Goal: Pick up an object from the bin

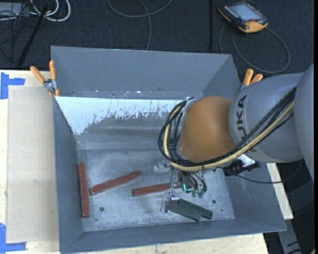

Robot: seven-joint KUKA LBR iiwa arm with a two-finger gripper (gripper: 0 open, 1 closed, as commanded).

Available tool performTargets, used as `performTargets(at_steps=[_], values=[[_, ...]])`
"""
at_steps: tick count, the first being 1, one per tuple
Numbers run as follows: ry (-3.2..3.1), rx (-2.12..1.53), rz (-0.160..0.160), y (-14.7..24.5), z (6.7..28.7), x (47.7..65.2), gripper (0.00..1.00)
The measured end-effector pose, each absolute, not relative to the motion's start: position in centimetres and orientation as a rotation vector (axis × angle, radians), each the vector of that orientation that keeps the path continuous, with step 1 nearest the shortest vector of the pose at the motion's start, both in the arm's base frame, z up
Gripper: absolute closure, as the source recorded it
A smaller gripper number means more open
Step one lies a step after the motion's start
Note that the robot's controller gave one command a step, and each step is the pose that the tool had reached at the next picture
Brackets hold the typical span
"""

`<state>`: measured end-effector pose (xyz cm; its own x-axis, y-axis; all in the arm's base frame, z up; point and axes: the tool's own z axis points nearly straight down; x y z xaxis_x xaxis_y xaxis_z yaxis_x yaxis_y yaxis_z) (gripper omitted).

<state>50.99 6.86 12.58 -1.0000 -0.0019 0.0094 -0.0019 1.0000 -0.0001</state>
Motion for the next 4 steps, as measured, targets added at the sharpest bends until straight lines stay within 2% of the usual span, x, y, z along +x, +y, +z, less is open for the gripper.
performTargets(at_steps=[1,2,3,4], values=[[-3.139,0.000,-0.001,6.8,12.9,51.2,0.00],[-3.155,-0.166,-0.006,5.8,7.7,55.0,1.00],[-3.155,-0.167,-0.007,5.8,7.7,55.0,1.00],[-3.140,-0.114,-0.001,7.3,21.9,55.3,1.00]])
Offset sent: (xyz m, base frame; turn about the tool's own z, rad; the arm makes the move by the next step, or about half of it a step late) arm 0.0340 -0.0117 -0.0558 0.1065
